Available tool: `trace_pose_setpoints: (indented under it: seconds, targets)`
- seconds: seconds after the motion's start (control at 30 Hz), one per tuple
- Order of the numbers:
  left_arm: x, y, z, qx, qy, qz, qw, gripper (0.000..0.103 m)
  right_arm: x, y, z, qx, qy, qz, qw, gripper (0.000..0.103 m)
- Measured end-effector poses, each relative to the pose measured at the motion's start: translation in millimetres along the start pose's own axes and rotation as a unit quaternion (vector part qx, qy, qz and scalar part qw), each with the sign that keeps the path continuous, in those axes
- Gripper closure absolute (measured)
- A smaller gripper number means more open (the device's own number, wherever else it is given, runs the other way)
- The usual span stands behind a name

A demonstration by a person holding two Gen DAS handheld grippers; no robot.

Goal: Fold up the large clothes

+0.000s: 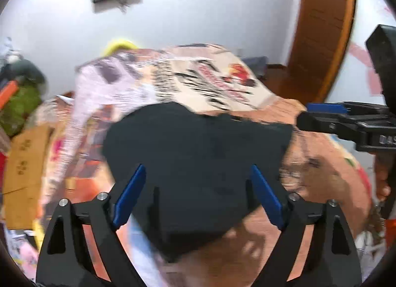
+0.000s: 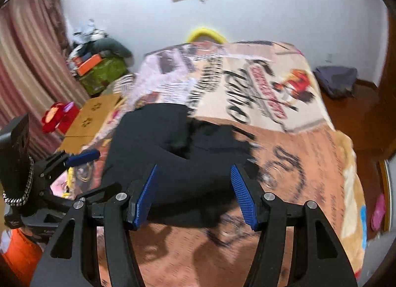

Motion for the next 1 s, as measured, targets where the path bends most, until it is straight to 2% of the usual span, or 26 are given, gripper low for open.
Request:
trace_pose_setpoints:
  seconds: [0.07,0.13,0.23,0.3,0.43,0.47,0.57,0.73,0.87,0.93,1.0]
  targets:
    - [-18,4,7,-0.014,-0.017,-0.015,0.9996,0.016,-11,-2,14,-0.006,-0.007,-0.012,1.000,0.046]
    - [-31,12,18,-0.035,-0.016,-0.033,0.9987,0.016,-16,-1,32,-0.018,-0.010,-0.018,1.000,0.046]
    - [-35,28,35,-0.062,-0.007,-0.043,0.9971,0.016,-6,8,51,-0.037,0.007,-0.011,0.999,0.046]
    - [-32,37,43,-0.064,0.008,-0.056,0.9964,0.015,4,16,57,-0.044,0.015,0.003,0.999,0.046]
    - [-26,48,53,-0.067,0.028,-0.074,0.9946,0.013,38,45,67,-0.071,0.000,0.070,0.995,0.046]
    - [-25,49,54,-0.066,0.026,-0.077,0.9945,0.010,45,53,67,-0.075,-0.011,0.082,0.994,0.046]
    - [-21,52,52,-0.057,0.015,-0.070,0.9958,0.009,51,61,61,-0.075,-0.027,0.103,0.991,0.047]
    - [-27,45,44,-0.057,0.003,-0.065,0.9962,0.009,44,53,43,-0.076,-0.013,0.091,0.993,0.046]
    - [-48,41,37,-0.049,-0.027,-0.084,0.9949,0.009,53,47,28,-0.062,-0.008,0.102,0.993,0.046]
    - [-58,43,42,-0.065,-0.023,-0.096,0.9930,0.009,62,47,24,-0.055,-0.015,0.122,0.991,0.046]
    - [-68,48,50,-0.084,0.007,-0.126,0.9885,0.009,74,49,24,-0.058,-0.026,0.146,0.987,0.046]
Point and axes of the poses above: each gripper's, at about its wrist camera, not at the fingertips, and z roughly the way its jaws point, x to its right, y to its underside, the point moved 5 cm from there along z, roughly the way its jaws point, and after that the axes turned 11 degrees about -y, right-handed, at the moved point
